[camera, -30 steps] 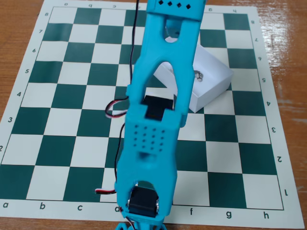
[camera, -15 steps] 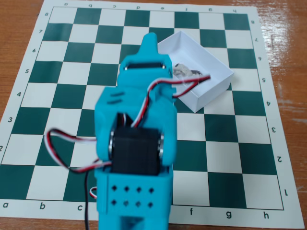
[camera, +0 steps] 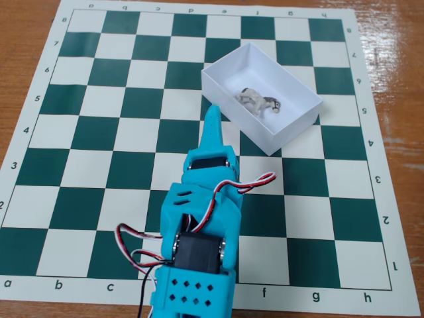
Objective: Grab the toy horse and put it in the box.
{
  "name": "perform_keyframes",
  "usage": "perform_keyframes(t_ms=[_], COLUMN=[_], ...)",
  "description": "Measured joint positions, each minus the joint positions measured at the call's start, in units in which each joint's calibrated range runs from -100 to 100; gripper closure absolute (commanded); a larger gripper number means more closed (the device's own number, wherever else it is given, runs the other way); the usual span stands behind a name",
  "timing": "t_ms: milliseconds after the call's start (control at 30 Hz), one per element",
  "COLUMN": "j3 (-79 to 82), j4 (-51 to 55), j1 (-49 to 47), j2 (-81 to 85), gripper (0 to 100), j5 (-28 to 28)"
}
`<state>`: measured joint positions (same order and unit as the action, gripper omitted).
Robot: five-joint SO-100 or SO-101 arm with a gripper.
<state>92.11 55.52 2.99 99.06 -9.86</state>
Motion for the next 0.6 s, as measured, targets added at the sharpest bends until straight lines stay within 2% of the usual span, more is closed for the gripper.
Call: perform_keyframes(t_ms=[200, 600], j3=[7.3, 7.5], j4=[-3.2, 6.4], j1=[-1.6, -6.9], j2=[0.1, 0.1], gripper=[61, 61], j5=[-0.1, -0.1])
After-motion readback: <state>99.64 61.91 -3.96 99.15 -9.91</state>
